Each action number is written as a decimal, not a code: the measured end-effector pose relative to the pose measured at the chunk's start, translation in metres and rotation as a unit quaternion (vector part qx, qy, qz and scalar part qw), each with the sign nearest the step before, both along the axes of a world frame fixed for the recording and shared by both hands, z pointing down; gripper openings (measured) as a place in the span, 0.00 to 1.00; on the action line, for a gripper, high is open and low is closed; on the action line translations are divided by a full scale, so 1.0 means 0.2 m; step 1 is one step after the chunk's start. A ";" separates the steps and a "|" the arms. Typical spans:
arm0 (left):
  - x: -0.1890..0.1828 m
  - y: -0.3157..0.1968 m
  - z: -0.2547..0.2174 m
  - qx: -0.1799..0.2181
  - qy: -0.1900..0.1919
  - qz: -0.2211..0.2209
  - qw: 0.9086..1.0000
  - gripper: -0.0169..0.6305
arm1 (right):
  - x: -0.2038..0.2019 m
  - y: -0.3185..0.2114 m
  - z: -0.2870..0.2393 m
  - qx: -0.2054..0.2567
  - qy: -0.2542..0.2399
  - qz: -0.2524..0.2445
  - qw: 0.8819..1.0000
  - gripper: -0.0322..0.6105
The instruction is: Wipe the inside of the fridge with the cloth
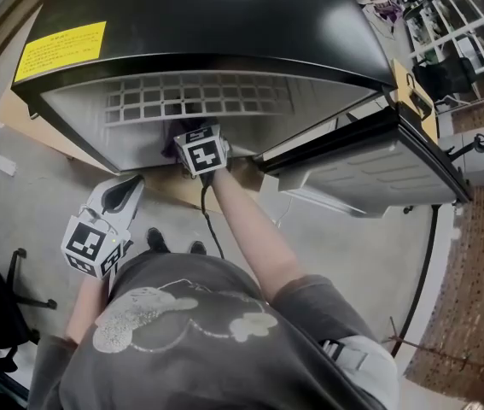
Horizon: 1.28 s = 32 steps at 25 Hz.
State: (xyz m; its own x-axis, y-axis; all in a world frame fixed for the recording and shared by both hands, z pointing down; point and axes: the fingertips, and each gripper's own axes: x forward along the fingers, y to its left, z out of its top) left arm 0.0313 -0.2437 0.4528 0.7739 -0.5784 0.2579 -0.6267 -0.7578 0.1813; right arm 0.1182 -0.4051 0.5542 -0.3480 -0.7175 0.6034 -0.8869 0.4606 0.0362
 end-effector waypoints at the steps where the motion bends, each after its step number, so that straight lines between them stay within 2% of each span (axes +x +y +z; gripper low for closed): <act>1: 0.02 0.00 0.00 0.001 0.001 0.003 1.000 0.05 | 0.07 0.00 0.00 -0.001 0.001 0.019 1.000 0.19; 4: 0.06 0.02 -0.02 0.005 0.003 0.011 1.000 0.05 | 0.30 0.01 0.03 -0.013 0.010 0.090 0.996 0.19; 8: 0.11 0.06 -0.03 0.008 0.006 0.020 1.000 0.05 | 0.56 0.06 0.05 -0.028 0.022 0.172 0.984 0.19; 15: 0.19 0.13 -0.04 0.012 0.008 0.036 0.999 0.05 | 0.79 0.18 0.05 -0.038 0.032 0.248 0.968 0.19; 21: 0.25 0.18 -0.05 0.015 0.012 0.047 0.999 0.05 | 0.85 0.32 0.02 -0.030 0.037 0.276 0.960 0.18; 25: 0.27 0.18 -0.06 0.017 0.014 0.052 0.998 0.05 | 0.75 0.29 -0.10 0.021 0.002 0.234 0.972 0.18; 28: 0.26 0.16 -0.06 0.015 0.015 0.047 0.999 0.05 | 0.69 0.20 -0.17 0.050 0.016 0.210 0.976 0.18; 30: 0.24 0.15 -0.06 0.016 0.015 0.044 0.999 0.05 | 0.69 0.11 -0.19 0.056 0.006 0.228 0.972 0.18; 32: 0.22 0.14 -0.07 0.017 0.013 0.040 0.999 0.05 | 0.74 0.04 -0.21 0.065 -0.010 0.268 0.961 0.18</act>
State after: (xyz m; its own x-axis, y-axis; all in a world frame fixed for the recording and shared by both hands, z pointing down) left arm 0.0750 -0.2161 0.4385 0.8241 -0.5231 0.2175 -0.5597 -0.8111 0.1698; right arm 0.2665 -0.3974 0.5112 0.0832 -0.8653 0.4943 -0.9965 -0.0708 0.0437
